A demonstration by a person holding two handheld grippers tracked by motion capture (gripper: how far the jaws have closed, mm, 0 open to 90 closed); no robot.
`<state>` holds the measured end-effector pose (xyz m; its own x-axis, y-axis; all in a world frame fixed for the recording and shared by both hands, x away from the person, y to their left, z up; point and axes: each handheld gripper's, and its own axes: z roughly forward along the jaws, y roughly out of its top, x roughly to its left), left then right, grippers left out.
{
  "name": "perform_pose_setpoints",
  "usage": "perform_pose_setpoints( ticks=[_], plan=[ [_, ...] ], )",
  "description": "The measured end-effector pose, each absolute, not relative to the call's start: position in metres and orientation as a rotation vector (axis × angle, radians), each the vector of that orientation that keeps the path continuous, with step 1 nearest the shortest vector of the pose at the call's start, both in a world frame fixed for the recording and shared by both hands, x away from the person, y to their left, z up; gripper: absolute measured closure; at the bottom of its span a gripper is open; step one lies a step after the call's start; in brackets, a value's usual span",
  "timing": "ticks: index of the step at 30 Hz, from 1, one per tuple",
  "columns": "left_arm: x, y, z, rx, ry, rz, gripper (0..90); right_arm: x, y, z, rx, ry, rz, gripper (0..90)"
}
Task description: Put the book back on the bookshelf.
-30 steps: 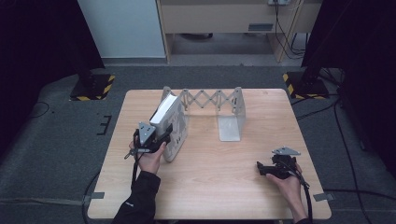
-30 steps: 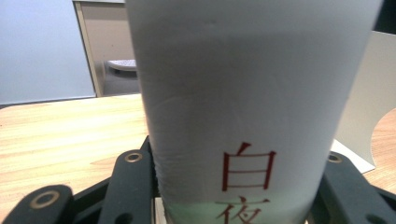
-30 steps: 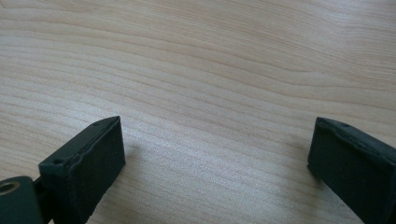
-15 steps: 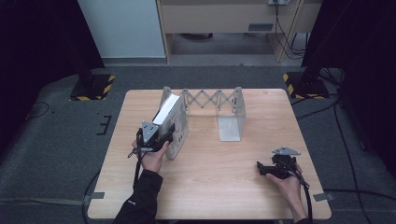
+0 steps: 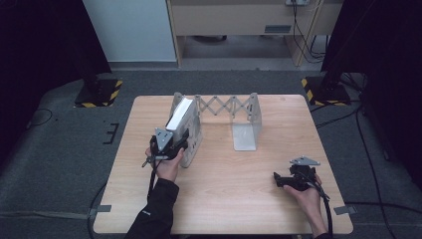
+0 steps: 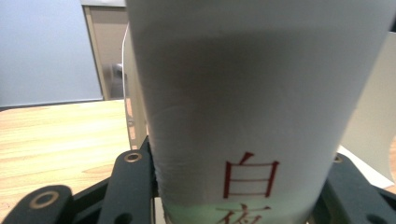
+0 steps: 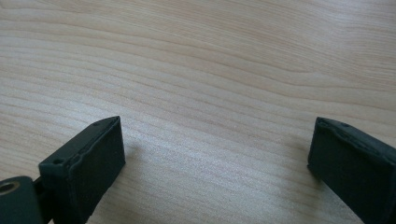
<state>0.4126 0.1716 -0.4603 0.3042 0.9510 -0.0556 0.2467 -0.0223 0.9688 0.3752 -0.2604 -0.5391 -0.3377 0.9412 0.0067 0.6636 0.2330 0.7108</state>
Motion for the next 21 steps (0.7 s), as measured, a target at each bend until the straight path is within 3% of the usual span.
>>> perform_pose_setpoints(
  ticks=[21],
  plan=[
    [0.4147,0.1685,-0.4603,1.513,1.165,0.889,51.3,0.3752,-0.2604,-0.5391,1.472,2.086,0.876,4.2]
  ],
)
